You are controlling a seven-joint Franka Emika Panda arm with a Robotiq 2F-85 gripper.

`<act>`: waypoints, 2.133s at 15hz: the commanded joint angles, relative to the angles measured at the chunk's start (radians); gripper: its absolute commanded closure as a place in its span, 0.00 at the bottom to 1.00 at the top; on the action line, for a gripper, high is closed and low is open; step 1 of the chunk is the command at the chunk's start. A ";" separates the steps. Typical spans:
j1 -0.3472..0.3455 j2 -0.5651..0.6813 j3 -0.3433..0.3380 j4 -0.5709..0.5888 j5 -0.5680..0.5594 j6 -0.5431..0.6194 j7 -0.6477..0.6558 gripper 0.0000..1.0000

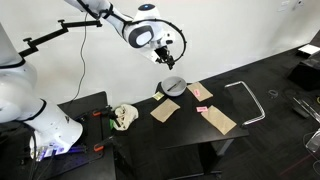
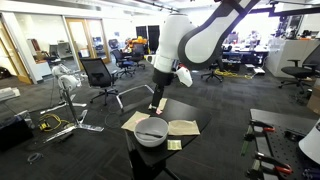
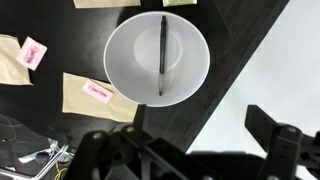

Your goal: Move the pen from the bowl to the table

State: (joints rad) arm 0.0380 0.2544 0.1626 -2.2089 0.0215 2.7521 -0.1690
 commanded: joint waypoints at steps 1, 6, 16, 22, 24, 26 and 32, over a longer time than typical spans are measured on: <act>0.010 0.000 -0.009 0.002 0.003 -0.003 0.000 0.00; 0.030 0.022 -0.029 0.021 -0.037 0.003 0.039 0.00; 0.114 0.187 -0.114 0.173 -0.149 -0.041 0.197 0.00; 0.132 0.240 -0.136 0.227 -0.144 -0.114 0.241 0.00; 0.127 0.249 -0.134 0.235 -0.136 -0.146 0.243 0.00; 0.116 0.258 -0.123 0.239 -0.124 -0.161 0.232 0.00; 0.087 0.302 -0.096 0.236 -0.082 -0.101 0.193 0.00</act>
State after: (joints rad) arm 0.1487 0.5290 0.0458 -1.9945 -0.0910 2.6310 0.0454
